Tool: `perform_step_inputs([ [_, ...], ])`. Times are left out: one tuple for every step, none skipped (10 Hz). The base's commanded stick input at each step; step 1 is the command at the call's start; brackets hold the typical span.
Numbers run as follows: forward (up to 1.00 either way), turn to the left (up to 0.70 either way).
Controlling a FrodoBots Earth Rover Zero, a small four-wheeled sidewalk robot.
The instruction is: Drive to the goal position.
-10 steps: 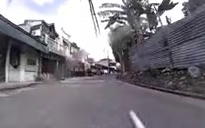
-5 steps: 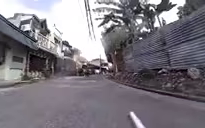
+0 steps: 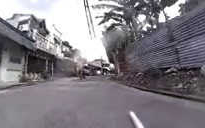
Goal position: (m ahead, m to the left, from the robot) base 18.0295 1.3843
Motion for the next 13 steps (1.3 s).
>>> perform_step_inputs([
  [0.85, -0.19],
  [0.85, -0.16],
  [0.85, -0.12],
  [0.85, -0.08],
  [0.85, -0.04],
  [0.85, 0.00],
  [0.85, 0.00],
  [0.85, 0.00],
  [0.85, 0.00],
  [0.85, 0.00],
  [0.85, 0.00],
  [0.85, 0.00],
  [0.85, 0.00],
])
